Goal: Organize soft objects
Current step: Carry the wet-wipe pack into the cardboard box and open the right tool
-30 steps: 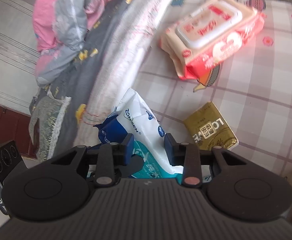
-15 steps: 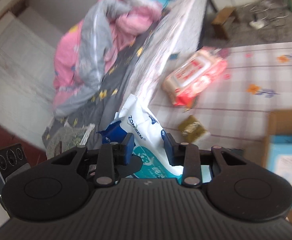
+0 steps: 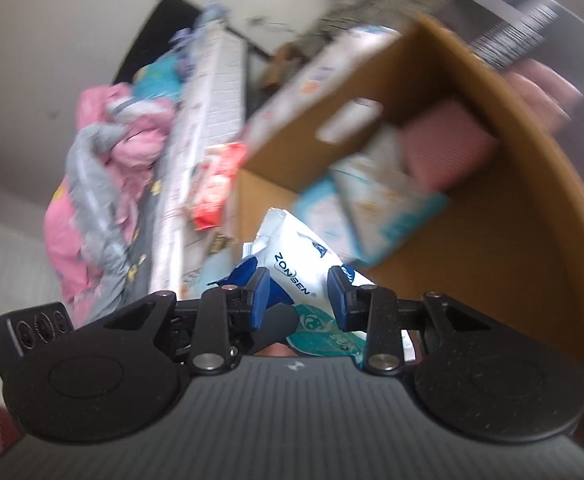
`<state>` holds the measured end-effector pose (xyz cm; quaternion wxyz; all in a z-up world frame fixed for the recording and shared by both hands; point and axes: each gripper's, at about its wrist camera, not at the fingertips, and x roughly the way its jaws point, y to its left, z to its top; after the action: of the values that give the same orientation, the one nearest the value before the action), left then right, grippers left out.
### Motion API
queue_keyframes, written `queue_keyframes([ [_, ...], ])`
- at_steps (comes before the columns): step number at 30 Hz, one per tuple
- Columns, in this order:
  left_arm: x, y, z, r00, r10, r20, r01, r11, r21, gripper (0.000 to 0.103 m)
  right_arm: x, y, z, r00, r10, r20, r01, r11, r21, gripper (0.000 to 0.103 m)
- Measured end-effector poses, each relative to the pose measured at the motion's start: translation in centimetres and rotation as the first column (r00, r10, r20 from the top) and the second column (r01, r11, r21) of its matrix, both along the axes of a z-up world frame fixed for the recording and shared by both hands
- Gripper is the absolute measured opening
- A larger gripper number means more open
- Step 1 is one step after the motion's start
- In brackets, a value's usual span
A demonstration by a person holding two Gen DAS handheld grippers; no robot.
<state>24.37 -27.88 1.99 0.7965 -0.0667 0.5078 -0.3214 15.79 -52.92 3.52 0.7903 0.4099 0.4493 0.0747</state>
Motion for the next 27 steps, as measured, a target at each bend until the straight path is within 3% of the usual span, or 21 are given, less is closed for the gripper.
queue_keyframes([
  [3, 0.5, -1.3, -2.6, 0.999, -0.012, -0.051, 0.016, 0.998, 0.069, 0.074, -0.1, -1.8, -3.9, 0.997, -0.034, -0.074, 0.036, 0.999, 0.035, 0.033],
  [6, 0.3, -0.9, -2.7, 0.999, -0.032, -0.016, 0.034, 0.996, 0.077, 0.076, 0.6, -2.9, -7.2, 0.990, -0.065, -0.126, 0.071, 0.997, 0.042, 0.034],
  [7, 0.1, -0.6, -2.3, 0.999, -0.038, -0.001, 0.038, 0.996, 0.076, 0.081, 1.1, -2.5, -7.6, 0.991, -0.050, -0.121, 0.056, 0.997, 0.049, 0.034],
  [11, -1.5, 0.1, 0.5, 0.992, -0.043, 0.121, 0.032, 0.996, 0.088, 0.084, 2.2, -0.5, -7.7, 0.994, -0.003, -0.113, -0.006, 0.997, -0.079, 0.034],
  [19, -4.0, 4.2, 4.4, 0.973, -0.044, 0.228, 0.032, 0.998, 0.053, 0.085, 3.6, 2.4, -7.5, 0.992, 0.061, -0.109, -0.086, 0.968, -0.235, 0.042],
  [27, -7.1, 11.4, 5.7, 0.953, 0.040, 0.302, -0.054, 0.998, 0.039, 0.086, 4.5, 4.4, -6.7, 0.992, 0.107, -0.064, -0.120, 0.961, -0.250, 0.043],
])
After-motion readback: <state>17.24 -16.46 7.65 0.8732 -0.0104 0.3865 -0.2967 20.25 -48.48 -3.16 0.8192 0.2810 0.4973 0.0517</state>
